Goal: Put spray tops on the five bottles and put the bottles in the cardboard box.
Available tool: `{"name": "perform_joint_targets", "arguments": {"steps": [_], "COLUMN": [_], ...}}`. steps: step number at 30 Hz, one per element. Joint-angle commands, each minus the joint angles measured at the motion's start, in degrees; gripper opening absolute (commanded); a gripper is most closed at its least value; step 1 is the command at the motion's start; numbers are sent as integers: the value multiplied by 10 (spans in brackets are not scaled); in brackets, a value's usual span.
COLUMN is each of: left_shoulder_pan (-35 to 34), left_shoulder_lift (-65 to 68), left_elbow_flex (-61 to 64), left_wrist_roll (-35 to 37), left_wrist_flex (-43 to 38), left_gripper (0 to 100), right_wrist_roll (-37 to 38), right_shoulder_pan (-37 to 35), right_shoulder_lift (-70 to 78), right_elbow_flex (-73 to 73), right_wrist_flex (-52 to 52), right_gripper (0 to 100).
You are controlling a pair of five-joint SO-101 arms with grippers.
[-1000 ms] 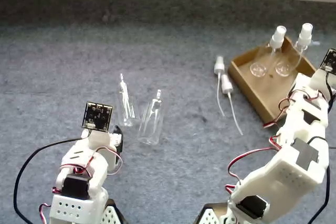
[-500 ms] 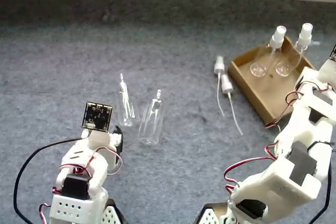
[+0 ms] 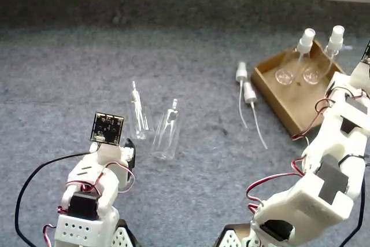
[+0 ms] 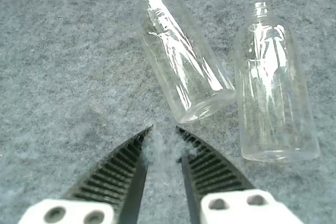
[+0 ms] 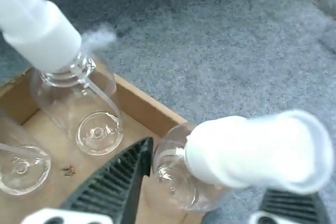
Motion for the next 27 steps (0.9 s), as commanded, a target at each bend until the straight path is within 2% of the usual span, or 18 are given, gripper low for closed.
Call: {"name": "perform_joint_targets", "arguments": {"steps": [1, 17, 27], "left_shoulder_pan": [-7, -7, -7], "left_shoulder_lift": [-7, -7, -7], "left_elbow_flex": [12, 12, 12], "left_wrist_roll": [-6, -6, -6], "left_wrist_flex": [-10, -10, -10], "left_gripper": [42, 42, 42], "right_wrist_roll": [11, 12, 11], "right_shoulder_pan": [-7, -9, -28], "right_shoulder_lift": [-29, -26, -26], "right_elbow_flex": [-53, -166, -184], "right_wrist_flex": [3, 182, 192], "right_gripper": [307, 310, 310]}}
